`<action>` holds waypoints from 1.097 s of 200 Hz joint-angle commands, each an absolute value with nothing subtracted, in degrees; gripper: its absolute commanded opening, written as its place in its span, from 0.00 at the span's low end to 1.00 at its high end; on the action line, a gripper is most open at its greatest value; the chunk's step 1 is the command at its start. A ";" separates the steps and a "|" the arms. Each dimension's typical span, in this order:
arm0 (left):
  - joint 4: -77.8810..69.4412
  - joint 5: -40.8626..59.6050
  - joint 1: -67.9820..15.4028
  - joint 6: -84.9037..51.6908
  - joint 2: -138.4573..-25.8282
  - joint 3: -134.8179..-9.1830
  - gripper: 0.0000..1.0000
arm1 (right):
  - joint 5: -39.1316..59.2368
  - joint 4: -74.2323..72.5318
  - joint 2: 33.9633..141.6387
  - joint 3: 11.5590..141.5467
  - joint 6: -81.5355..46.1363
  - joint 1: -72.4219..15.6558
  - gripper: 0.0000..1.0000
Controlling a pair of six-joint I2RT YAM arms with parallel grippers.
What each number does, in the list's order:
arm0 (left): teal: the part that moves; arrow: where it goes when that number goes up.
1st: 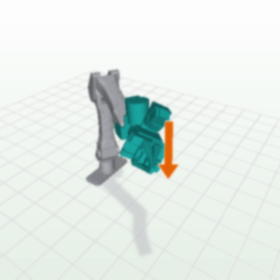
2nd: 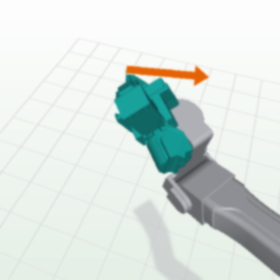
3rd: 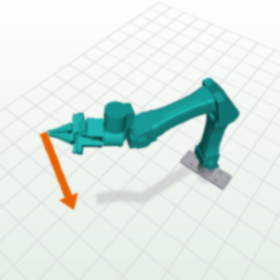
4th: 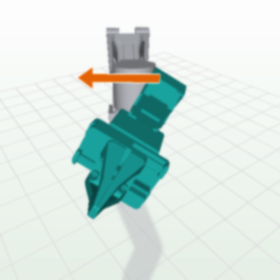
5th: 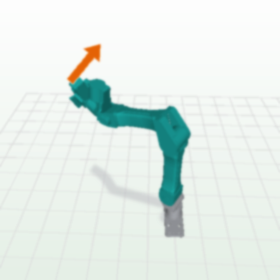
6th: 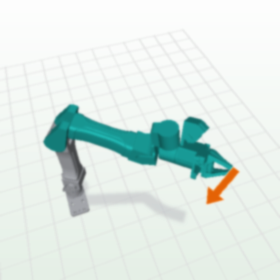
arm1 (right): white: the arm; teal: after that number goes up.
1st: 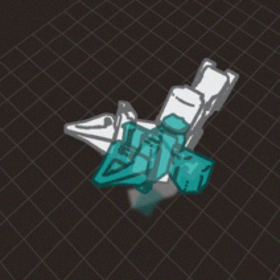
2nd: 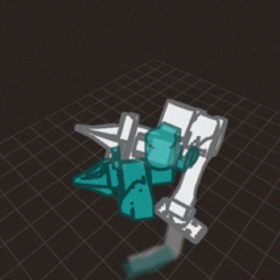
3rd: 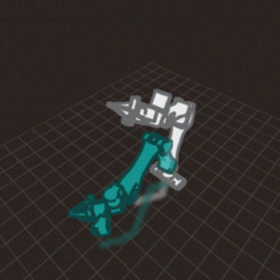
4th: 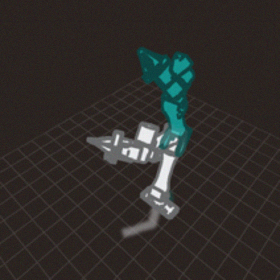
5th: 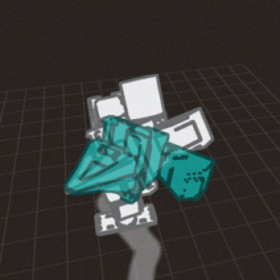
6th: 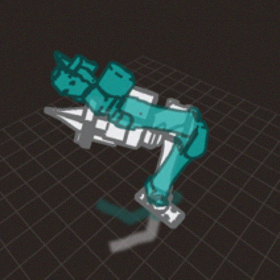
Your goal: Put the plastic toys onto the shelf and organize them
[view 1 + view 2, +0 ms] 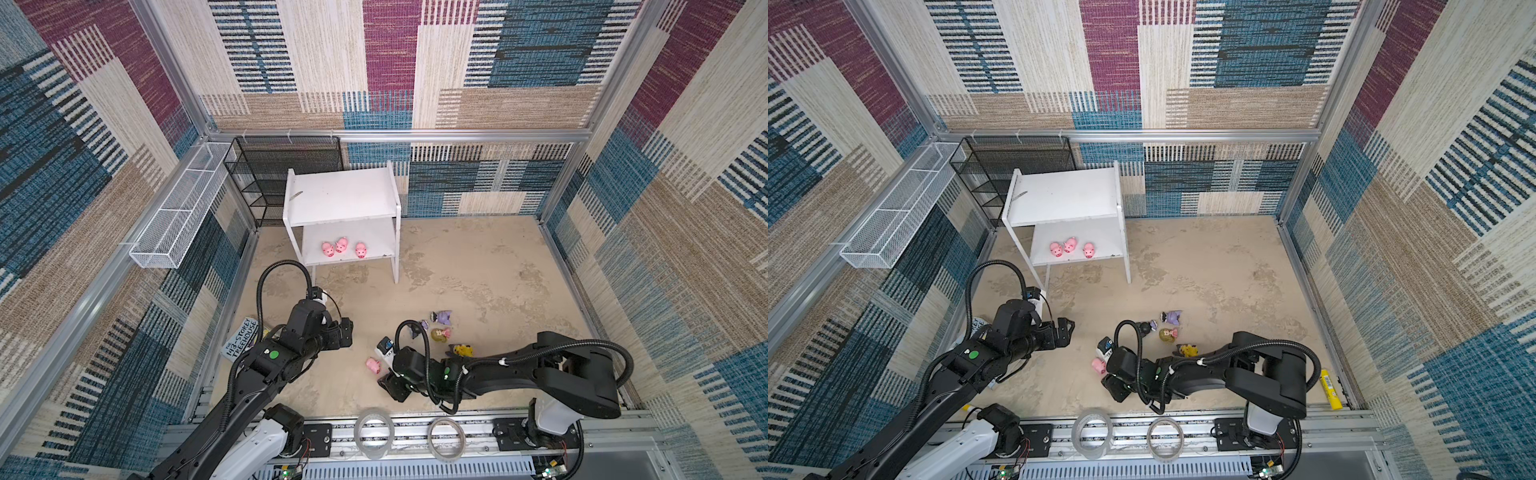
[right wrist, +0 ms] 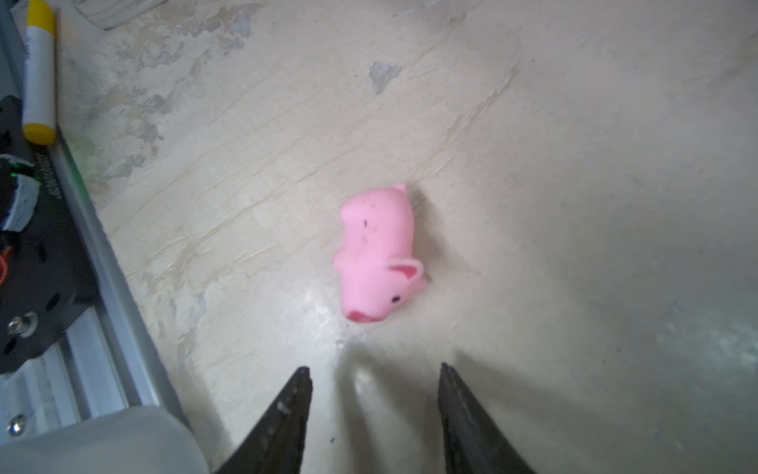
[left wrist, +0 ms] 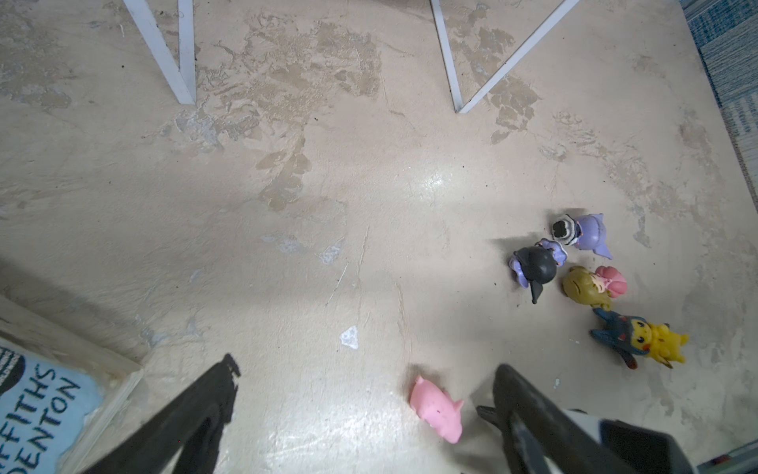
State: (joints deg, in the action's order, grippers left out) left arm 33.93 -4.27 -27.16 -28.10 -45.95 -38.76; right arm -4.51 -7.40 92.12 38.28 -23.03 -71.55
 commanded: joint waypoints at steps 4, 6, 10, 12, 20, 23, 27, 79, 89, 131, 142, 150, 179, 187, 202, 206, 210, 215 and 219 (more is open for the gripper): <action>33.69 -3.90 -27.14 -29.77 -45.64 -38.61 0.99 | -6.66 -9.15 88.71 36.97 -22.12 -71.37 0.58; 33.71 -3.94 -27.15 -29.75 -45.62 -38.55 0.99 | -6.83 -9.03 88.69 37.17 -22.05 -71.30 0.58; 33.79 -3.94 -27.16 -29.78 -45.49 -38.55 0.99 | -7.06 -8.82 88.75 37.39 -21.87 -71.13 0.57; 33.89 -3.95 -27.11 -29.73 -45.45 -38.58 0.99 | -7.04 -8.80 88.81 37.58 -21.84 -71.04 0.57; 33.94 -3.92 -27.16 -29.73 -45.31 -38.55 0.99 | -7.20 -8.62 89.19 38.32 -21.27 -70.69 0.55; 34.00 -3.94 -27.11 -29.78 -45.20 -38.58 0.99 | -7.25 -8.61 89.40 38.68 -21.14 -70.55 0.54; 34.01 -4.03 -27.15 -29.72 -45.08 -38.55 0.99 | -7.41 -8.54 89.76 39.10 -20.98 -70.38 0.53; 34.56 -4.48 -27.15 -29.73 -43.92 -38.76 0.99 | -7.53 -10.04 94.87 44.32 -19.66 -67.62 0.52; 34.54 -4.47 -27.16 -29.78 -43.79 -38.76 0.99 | -7.40 -10.37 95.56 44.71 -19.62 -67.50 0.52; 34.31 -4.32 -27.16 -29.70 -43.54 -38.76 0.99 | -6.06 -9.56 98.39 46.15 -19.33 -67.33 0.54; 34.25 -4.43 -27.16 -29.71 -43.52 -38.76 0.99 | -5.40 -9.67 98.53 46.05 -19.22 -67.54 0.54; 34.28 -4.50 -27.16 -29.70 -43.55 -38.76 0.99 | -5.40 -9.60 98.69 46.01 -19.10 -67.76 0.55; 34.29 -4.53 -27.16 -29.77 -43.44 -38.72 0.99 | -6.42 -7.78 100.72 47.33 -18.19 -69.74 0.56; 34.24 -4.44 -27.16 -29.74 -43.46 -38.65 0.99 | -6.97 -7.40 101.39 47.79 -18.03 -70.47 0.56; 34.28 -4.33 -27.16 -29.74 -43.42 -38.67 0.99 | -7.73 -7.40 102.29 48.33 -18.48 -71.57 0.56; 34.28 -4.35 -27.16 -29.76 -43.52 -38.67 0.99 | -7.66 -7.68 102.47 48.33 -18.61 -71.77 0.56; 34.16 -4.25 -27.16 -29.77 -43.58 -38.65 0.99 | -7.65 -8.00 102.55 48.34 -18.71 -71.93 0.56; 34.23 -4.13 -27.11 -29.77 -43.59 -38.67 0.99 | -7.62 -8.37 102.63 48.42 -19.01 -72.06 0.56; 34.16 -4.07 -27.16 -29.75 -43.72 -38.59 0.99 | -7.57 -8.55 102.65 48.49 -19.06 -72.16 0.56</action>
State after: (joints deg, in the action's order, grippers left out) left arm 34.26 -4.16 -27.16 -28.14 -43.51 -38.57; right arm -6.50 -8.10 102.08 47.88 -18.63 -71.61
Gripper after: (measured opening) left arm 0.991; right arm 0.559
